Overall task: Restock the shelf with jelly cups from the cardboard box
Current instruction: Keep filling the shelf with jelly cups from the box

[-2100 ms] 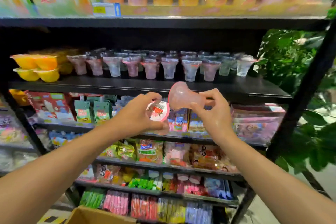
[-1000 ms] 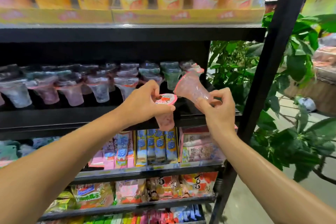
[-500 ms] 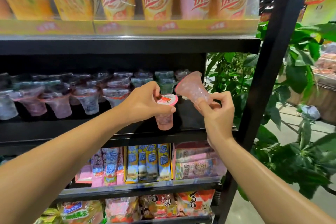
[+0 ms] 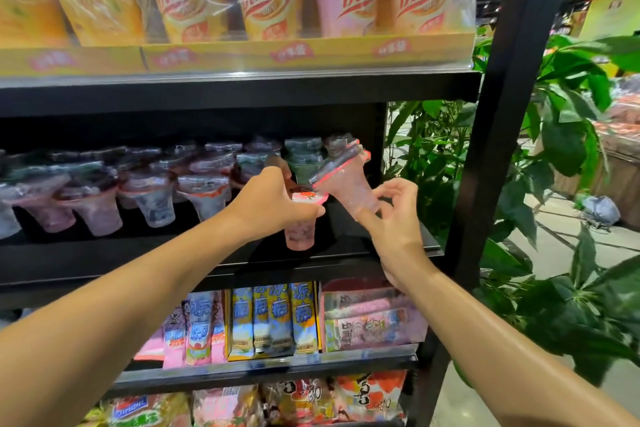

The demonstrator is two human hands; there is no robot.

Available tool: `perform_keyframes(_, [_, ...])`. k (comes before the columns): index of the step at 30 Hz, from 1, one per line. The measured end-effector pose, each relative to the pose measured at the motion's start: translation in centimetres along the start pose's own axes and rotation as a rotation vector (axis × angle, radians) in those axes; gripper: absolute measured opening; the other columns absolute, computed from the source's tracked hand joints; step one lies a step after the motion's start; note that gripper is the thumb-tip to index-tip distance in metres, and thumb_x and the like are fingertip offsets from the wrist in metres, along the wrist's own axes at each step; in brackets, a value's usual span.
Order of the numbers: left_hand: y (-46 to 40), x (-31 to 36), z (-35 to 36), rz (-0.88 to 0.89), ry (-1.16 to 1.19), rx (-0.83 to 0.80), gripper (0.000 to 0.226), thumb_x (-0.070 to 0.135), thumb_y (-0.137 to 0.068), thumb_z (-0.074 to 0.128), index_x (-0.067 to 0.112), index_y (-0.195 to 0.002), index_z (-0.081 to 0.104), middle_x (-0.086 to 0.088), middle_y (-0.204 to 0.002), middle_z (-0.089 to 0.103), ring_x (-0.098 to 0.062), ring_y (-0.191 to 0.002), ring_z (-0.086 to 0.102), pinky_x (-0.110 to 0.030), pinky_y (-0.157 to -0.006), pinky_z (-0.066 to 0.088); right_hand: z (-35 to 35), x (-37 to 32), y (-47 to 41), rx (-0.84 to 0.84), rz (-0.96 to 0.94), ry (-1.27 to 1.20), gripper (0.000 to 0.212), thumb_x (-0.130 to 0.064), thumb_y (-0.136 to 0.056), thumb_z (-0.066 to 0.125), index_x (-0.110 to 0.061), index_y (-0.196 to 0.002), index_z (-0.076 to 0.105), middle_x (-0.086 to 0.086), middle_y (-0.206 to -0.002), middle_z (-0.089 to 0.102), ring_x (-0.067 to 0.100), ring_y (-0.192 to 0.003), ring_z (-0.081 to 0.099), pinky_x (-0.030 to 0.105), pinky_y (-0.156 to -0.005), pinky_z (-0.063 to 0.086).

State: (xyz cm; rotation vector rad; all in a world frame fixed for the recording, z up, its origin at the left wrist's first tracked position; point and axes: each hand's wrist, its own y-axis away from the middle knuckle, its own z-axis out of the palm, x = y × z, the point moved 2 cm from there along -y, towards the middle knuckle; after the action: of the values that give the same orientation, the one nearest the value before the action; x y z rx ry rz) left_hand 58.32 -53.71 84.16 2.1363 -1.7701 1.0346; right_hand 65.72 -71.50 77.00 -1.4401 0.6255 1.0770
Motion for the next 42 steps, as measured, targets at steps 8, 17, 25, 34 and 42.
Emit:
perform_keyframes(8, [-1.0, -1.0, 1.2, 0.012, 0.038, -0.012, 0.052, 0.044, -0.072, 0.086, 0.009, -0.093, 0.053, -0.004, -0.072, 0.063, -0.006, -0.056, 0.059, -0.023, -0.048, 0.047, -0.2, -0.1, -0.7, -0.132, 0.166, 0.189, 0.076, -0.006, -0.083, 0.075, -0.029, -0.139, 0.028, 0.001, -0.125, 0.051, 0.017, -0.103, 0.061, 0.035, -0.088, 0.056])
perform_keyframes(17, [-0.7, -0.8, 1.6, -0.032, 0.12, 0.0, 0.062, 0.042, -0.073, 0.086, 0.006, -0.102, 0.045, -0.012, -0.082, 0.056, -0.021, -0.073, 0.056, -0.039, -0.063, 0.047, -0.5, -0.1, -1.5, -0.103, 0.168, 0.17, 0.082, 0.001, -0.085, 0.073, -0.033, -0.136, 0.019, -0.005, -0.119, 0.058, 0.003, -0.104, 0.059, 0.012, -0.065, 0.051])
perform_keyframes(25, [-0.4, -1.1, 1.5, -0.015, 0.112, 0.021, 0.069, 0.04, -0.074, 0.086, 0.011, -0.113, 0.037, 0.002, -0.086, 0.053, -0.009, -0.074, 0.052, -0.023, -0.06, 0.045, -1.0, -0.1, -1.3, -0.029, 0.135, 0.219, 0.075, -0.003, -0.08, 0.08, -0.03, -0.13, 0.032, -0.003, -0.12, 0.057, 0.001, -0.103, 0.058, 0.015, -0.075, 0.05])
perform_keyframes(34, [-0.3, -1.9, 1.7, 0.017, 0.202, 0.009, 0.088, 0.043, -0.067, 0.09, 0.017, -0.131, 0.034, 0.004, -0.115, 0.061, -0.012, -0.107, 0.061, -0.039, -0.092, 0.057, -1.3, -0.6, -0.5, -0.028, 0.146, 0.261, 0.073, 0.005, -0.081, 0.077, -0.028, -0.127, 0.03, 0.001, -0.119, 0.054, 0.002, -0.098, 0.055, 0.004, -0.059, 0.046])
perform_keyframes(42, [-0.1, -2.1, 2.1, -0.001, 0.178, -0.017, 0.078, 0.043, -0.072, 0.086, 0.019, -0.131, 0.041, 0.01, -0.113, 0.057, -0.01, -0.105, 0.059, -0.038, -0.093, 0.054, -1.0, -1.0, 0.0, -0.056, 0.119, 0.29, 0.075, 0.005, -0.082, 0.076, -0.025, -0.134, 0.03, 0.004, -0.124, 0.054, 0.011, -0.104, 0.055, 0.003, -0.057, 0.046])
